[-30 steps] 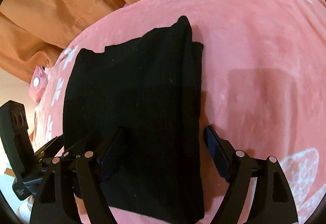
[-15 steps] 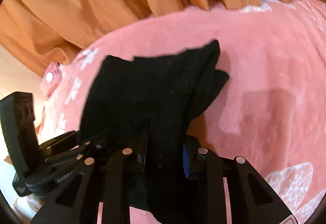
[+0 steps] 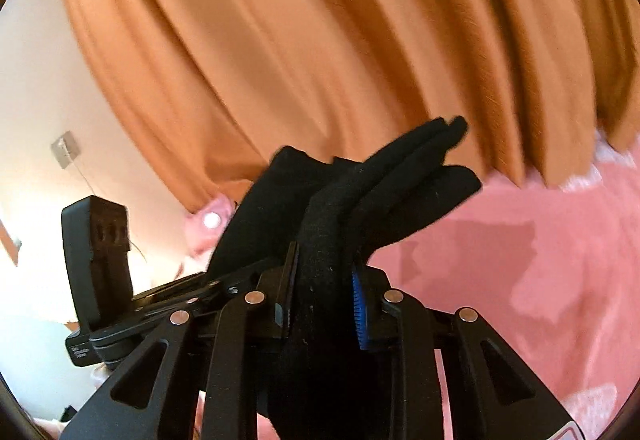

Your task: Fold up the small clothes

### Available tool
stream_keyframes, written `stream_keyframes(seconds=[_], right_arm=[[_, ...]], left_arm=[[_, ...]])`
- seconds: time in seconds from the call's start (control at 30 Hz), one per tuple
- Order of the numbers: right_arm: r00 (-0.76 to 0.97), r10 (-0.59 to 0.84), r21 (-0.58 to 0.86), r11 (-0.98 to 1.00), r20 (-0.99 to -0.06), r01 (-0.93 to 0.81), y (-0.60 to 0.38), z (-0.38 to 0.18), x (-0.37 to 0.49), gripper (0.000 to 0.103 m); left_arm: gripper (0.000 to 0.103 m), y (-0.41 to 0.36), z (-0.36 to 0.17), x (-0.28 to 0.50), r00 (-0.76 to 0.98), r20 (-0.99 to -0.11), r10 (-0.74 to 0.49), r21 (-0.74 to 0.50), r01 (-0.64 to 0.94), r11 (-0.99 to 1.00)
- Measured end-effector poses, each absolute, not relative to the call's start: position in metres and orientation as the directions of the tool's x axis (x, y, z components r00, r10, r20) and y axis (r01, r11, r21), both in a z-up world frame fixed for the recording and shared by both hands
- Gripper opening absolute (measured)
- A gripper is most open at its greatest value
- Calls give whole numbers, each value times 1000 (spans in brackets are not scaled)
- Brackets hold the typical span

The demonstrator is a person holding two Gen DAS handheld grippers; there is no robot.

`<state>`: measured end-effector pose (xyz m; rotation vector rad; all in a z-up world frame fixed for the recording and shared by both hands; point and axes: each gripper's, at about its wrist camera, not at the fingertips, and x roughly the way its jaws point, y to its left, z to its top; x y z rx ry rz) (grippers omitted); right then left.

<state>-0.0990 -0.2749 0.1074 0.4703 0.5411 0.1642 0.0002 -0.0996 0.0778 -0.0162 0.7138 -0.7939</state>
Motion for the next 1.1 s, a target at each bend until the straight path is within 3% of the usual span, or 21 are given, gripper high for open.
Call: stream_keyframes(seconds=[0.1, 0.13, 0.17, 0.23, 0.3, 0.43, 0.47, 0.53, 0.6, 0.67, 0.73, 0.8, 0.93, 1.0, 1.07, 1.1], right_arm=[[818, 256, 455, 890, -515, 8, -269, 78, -62, 41], [767, 198, 405, 910, -610, 87, -269, 48, -37, 42], [716, 144, 360, 920, -683, 158, -271, 24, -23, 41], [641, 124, 354, 903, -757, 243, -279, -7, -14, 21], [642, 188, 420, 878, -744, 229, -278, -4, -23, 18], [670, 161, 279, 958, -725, 72, -236, 27, -35, 18], [651, 144, 240, 969, -745, 60, -228, 23, -31, 17], [484, 46, 120, 985, -874, 122, -221, -28, -10, 15], [363, 51, 118, 980, -931, 163, -226, -77, -7, 13], [397, 13, 73, 988, -918, 138, -222, -63, -10, 15], [467, 74, 152, 980, -881, 131, -224, -36, -22, 15], [495, 46, 118, 986, -868, 116, -224, -24, -32, 16], [444, -3, 63, 989, -896, 134, -228, -51, -38, 18], [442, -1, 68, 988, -897, 140, -227, -28, -48, 27], [500, 43, 139, 978, -865, 156, -232, -4, -67, 55], [534, 32, 151, 972, -845, 180, -234, 12, -81, 73]], left_arm=[[49, -90, 32, 38, 506, -664, -550, -227, 565, 793], [48, -87, 11, 50, 500, -708, -500, -210, 527, 824], [44, -82, -12, 60, 479, -758, -443, -201, 474, 857], [41, -65, -46, 74, 394, -831, -392, -242, 379, 893], [41, -50, -46, 67, 351, -814, -463, -333, 371, 867], [49, -63, -34, 38, 443, -791, -422, -190, 477, 858], [49, -65, -41, 35, 444, -808, -387, -145, 487, 861], [50, -68, -73, 38, 401, -866, -298, -86, 468, 880], [51, -64, -94, 45, 358, -888, -288, -111, 443, 890], [52, -60, -90, 45, 365, -881, -300, -129, 425, 896], [52, -56, -78, 40, 390, -868, -306, -124, 426, 896], [53, -56, -84, 39, 399, -870, -291, -98, 437, 894], [54, -51, -87, 29, 427, -853, -302, -102, 431, 897], [55, -48, -73, 17, 473, -824, -311, -96, 425, 900], [77, -44, -61, 4, 537, -785, -310, -87, 400, 912], [80, -43, -58, 1, 562, -767, -308, -85, 388, 918]])
